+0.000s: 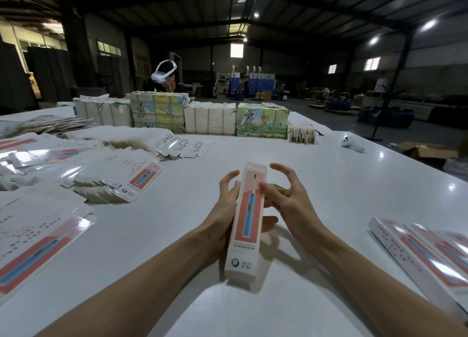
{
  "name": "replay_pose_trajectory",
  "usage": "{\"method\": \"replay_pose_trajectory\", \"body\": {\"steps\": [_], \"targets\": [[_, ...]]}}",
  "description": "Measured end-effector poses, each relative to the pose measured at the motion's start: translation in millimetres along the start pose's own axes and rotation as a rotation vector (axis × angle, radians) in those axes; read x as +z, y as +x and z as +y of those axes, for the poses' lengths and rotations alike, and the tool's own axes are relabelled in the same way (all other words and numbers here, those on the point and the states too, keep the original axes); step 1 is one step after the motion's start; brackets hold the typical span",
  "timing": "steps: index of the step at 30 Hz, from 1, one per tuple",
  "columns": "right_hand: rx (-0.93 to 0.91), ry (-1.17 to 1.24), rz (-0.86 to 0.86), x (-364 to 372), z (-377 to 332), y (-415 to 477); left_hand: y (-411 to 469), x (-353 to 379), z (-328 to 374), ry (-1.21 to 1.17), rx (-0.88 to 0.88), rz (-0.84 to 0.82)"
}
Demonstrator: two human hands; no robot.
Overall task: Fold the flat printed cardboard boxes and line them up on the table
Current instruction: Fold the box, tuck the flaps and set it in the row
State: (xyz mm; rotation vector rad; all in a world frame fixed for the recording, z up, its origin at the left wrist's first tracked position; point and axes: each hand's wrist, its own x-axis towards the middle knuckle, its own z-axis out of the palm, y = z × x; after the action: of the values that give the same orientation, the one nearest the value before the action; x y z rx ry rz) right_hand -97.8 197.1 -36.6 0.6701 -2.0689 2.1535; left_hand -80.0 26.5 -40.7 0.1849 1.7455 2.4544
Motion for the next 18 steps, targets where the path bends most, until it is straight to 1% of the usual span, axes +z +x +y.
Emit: {"method": "replay_pose_trajectory", "body": {"steps": [2, 4, 5, 8, 12, 15, 18], "targets": [[-0.011, -0.004, -0.016, -2, 0, 0, -1, 2, 0, 0.088, 0.093, 0.025], [-0.025, -0.028, -0.024, -2, -1, 0, -3, 1, 2, 0.143, 0.137, 0.025], [-0.029, -0.037, -0.022, -1, -1, 0, -4, 0, 2, 0.150, 0.125, 0.011], [-0.027, -0.040, -0.007, -2, -1, -1, -6, 7, 2, 0.100, 0.003, -0.074], [-0.027, -0.061, -0.039, -7, -6, 1, -2, 10, -1, 0.252, 0.063, -0.107], [0.014, -0.057, -0.106, -12, -7, 3, -1, 9, -2, 0.388, 0.077, -0.070], [0.069, -0.015, -0.141, -14, -4, 5, 0, 10, -1, 0.377, 0.065, -0.073]]}}
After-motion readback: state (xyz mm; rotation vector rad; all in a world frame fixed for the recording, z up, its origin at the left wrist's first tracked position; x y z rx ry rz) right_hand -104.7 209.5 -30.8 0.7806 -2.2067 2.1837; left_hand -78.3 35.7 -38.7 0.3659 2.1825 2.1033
